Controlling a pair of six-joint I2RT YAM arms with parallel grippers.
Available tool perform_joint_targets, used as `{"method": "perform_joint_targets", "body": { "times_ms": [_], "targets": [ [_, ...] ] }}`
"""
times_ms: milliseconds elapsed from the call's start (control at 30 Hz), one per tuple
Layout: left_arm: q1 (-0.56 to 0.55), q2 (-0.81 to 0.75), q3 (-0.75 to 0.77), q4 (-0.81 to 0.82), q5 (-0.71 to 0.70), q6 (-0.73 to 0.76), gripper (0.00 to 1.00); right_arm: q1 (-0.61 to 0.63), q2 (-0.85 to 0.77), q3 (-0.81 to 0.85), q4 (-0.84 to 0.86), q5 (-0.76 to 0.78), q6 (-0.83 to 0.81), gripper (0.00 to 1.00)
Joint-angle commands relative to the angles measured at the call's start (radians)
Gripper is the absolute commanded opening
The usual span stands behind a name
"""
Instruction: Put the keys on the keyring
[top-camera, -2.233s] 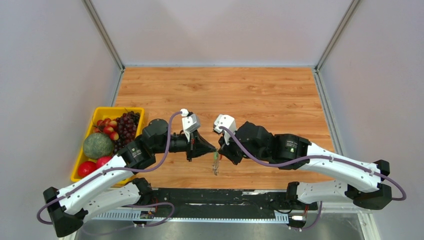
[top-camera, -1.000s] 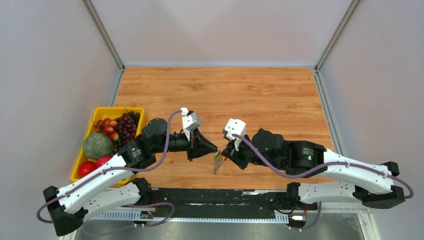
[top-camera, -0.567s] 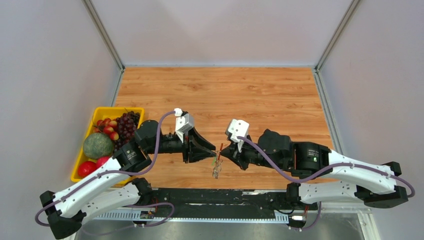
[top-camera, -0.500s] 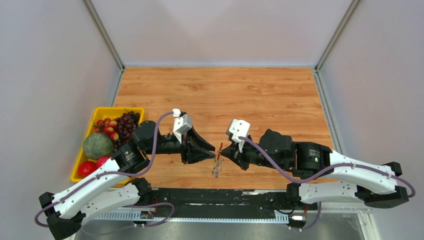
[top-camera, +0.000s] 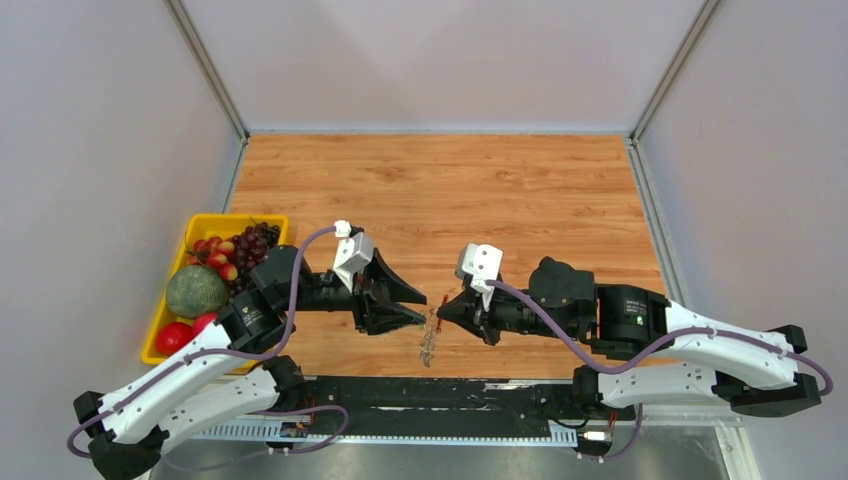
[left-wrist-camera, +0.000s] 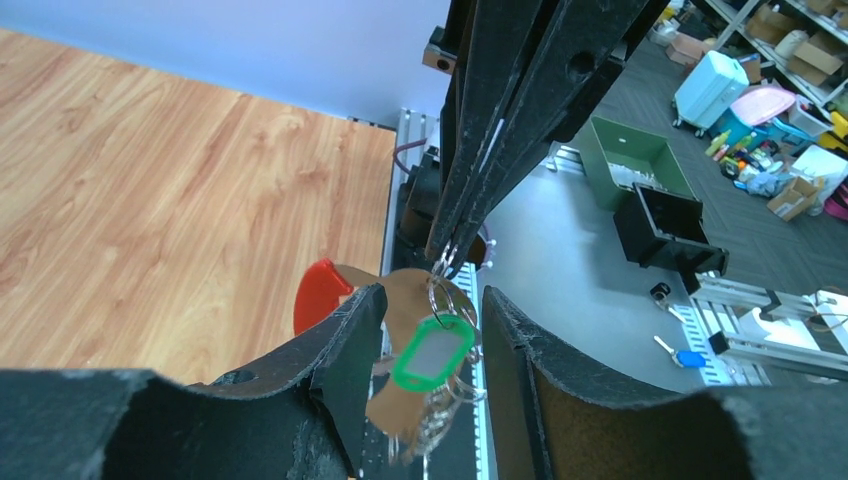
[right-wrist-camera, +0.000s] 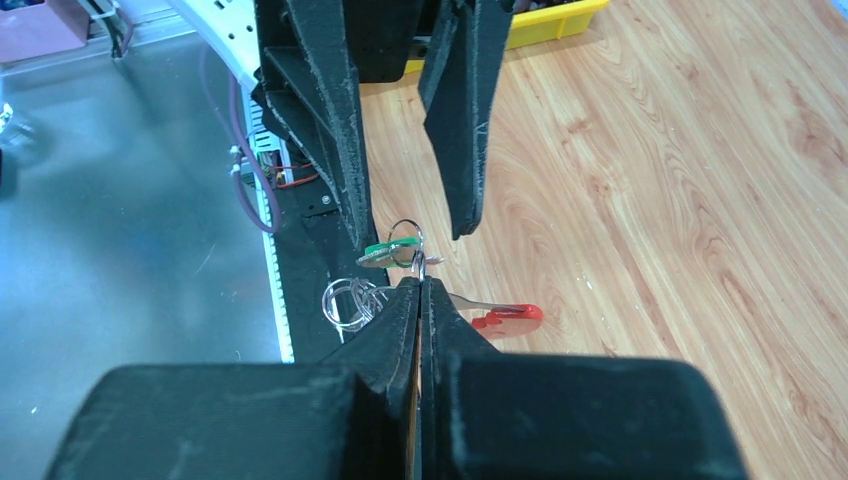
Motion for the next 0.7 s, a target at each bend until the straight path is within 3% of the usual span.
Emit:
{"method": "perform_joint_targets", "body": {
  "times_ms": [0, 400, 667],
  "targets": [
    [0.004, -0.01, 0.049, 0.079, 0.028, 0.024, 0.52, 0.006, -0.007, 0.043, 0.069, -0.061, -0.021, 0.0],
    [0.004, 0.035, 0.089, 0.111, 0.124, 0.042, 0.51, 0.006, 0.021, 0.074, 0.056, -0.08, 0.001, 0.0],
    [0.003, 0.043, 0.084, 0.094, 0.152, 0.05, 0.39, 0.006, 0.024, 0.1, 0.057, -0.084, 0.013, 0.0]
  ]
}}
